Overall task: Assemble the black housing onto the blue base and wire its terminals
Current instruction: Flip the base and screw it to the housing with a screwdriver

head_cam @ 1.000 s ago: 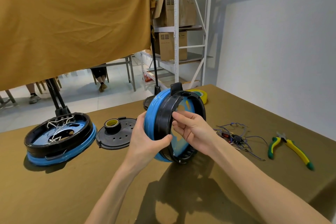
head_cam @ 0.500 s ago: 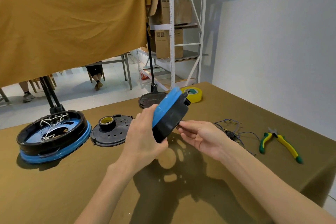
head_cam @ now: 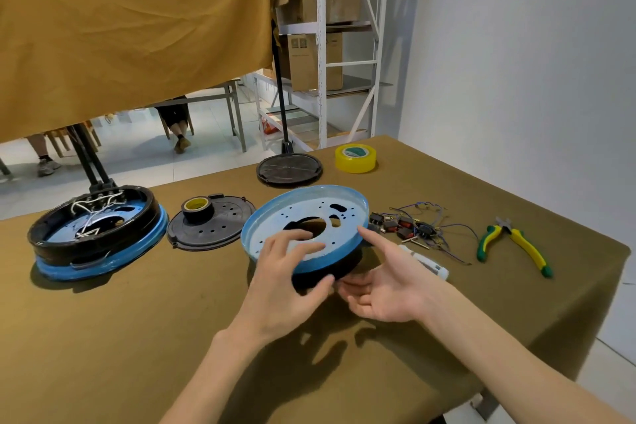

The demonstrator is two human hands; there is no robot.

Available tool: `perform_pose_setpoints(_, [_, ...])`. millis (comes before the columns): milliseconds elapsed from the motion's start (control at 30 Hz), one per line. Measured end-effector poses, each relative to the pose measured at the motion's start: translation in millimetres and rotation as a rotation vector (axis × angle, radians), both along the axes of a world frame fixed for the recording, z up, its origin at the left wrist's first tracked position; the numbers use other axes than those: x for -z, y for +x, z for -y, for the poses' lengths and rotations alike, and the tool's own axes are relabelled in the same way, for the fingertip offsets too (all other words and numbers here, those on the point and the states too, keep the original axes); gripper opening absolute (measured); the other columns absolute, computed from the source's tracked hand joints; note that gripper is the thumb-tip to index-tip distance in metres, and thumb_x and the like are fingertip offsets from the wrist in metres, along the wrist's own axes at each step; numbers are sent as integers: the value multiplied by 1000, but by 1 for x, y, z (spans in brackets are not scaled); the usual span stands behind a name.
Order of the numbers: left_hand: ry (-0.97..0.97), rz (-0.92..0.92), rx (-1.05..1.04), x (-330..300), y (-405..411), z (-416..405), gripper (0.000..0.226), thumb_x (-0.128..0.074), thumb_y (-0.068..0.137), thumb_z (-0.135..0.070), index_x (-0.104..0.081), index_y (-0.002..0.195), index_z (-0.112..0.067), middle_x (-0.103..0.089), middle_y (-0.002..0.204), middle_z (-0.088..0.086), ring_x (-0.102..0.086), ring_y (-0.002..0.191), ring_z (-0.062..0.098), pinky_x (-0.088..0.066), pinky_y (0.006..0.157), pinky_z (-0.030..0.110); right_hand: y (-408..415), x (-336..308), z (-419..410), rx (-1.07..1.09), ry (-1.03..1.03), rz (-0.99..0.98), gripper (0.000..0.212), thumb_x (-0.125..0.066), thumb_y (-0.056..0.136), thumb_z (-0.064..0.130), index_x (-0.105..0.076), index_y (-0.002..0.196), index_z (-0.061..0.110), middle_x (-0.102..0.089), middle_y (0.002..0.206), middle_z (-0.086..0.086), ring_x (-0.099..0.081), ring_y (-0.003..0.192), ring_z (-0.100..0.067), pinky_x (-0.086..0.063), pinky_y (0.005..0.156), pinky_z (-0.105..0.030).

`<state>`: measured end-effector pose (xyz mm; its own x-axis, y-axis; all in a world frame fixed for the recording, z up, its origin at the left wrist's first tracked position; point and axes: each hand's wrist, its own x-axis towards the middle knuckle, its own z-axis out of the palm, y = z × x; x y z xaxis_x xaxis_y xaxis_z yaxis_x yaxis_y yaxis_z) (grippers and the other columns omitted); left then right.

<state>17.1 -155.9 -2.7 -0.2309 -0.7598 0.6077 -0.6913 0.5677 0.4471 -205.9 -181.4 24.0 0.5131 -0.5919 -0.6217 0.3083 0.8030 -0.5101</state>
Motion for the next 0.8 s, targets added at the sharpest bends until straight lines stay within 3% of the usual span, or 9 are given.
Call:
perform_pose_setpoints(100, [6,-436,-278,1,-3,-15,28,-76,85,-39,-58,106,-36,-53,112,-12,-50,114,5,-41,94,19,7,1,-1,-23,-10,-73,100,-99,52,53,-62,128,-1,-66,104,-18,-65,93,-29,-57,65,-35])
perform_pose_setpoints(133, [107,-571,-389,1,0,-17,30,-75,85,-45,-53,102,-36,-55,105,-7,-55,103,12,-47,83,23,10,1,-1,-23,-16,-98,99,-100,51,50,-61,128,1,-66,100,-16,-66,87,-28,-56,62,-33])
perform_pose_setpoints(200, [570,-799,-481,-1,8,-19,49,-74,85,-57,-52,116,-26,-61,105,7,-62,87,23,-54,66,33,15,0,0,-9,-22,-128,92,-98,55,45,-59,129,6,-66,91,-14,-65,73,-24,-52,55,-31])
perform_pose_setpoints(267, [1078,-1044,-297,-4,12,-20,85,-77,80,-58,-43,143,-11,-65,116,20,-69,92,26,-59,67,37,20,1,1,20,-14,-127,82,-95,62,39,-55,129,12,-64,80,-10,-60,62,-19,-47,49,-27])
perform_pose_setpoints(333, [1273,-1215,-76,-7,9,-23,104,-82,74,-54,-34,152,-4,-66,119,25,-72,100,30,-63,74,39,28,5,-1,39,16,-94,74,-95,65,33,-54,122,10,-59,72,-5,-51,54,-14,-40,43,-26])
perform_pose_setpoints(500, [1147,-1214,-86,-5,-1,-13,99,-84,75,-49,-37,149,-3,-69,113,20,-72,104,29,-61,84,36,45,11,-8,80,60,-2,52,-97,64,28,-58,92,10,-48,65,1,-38,47,-11,-35,38,-24])
perform_pose_setpoints(600, [1067,-1174,-147,-3,2,-5,89,-82,80,-46,-38,148,-10,-73,112,18,-75,100,28,-61,81,37,51,11,-12,107,69,82,56,-97,64,30,-60,98,8,-48,68,0,-39,51,-12,-37,42,-24])
perform_pose_setpoints(733, [1285,-1153,-29,-8,19,-1,79,-72,85,-57,-39,142,-12,-77,109,19,-77,97,30,-60,86,42,51,19,-12,75,41,246,58,-89,74,45,-60,107,6,-53,74,-3,-47,56,-14,-43,48,-24])
perform_pose_setpoints(800, [1281,-1172,-40,-5,23,4,74,-67,87,-61,-42,136,-11,-77,107,18,-77,96,28,-60,85,42,52,23,-10,44,43,305,61,-85,75,52,-61,104,4,-54,76,-4,-50,60,-15,-45,52,-24])
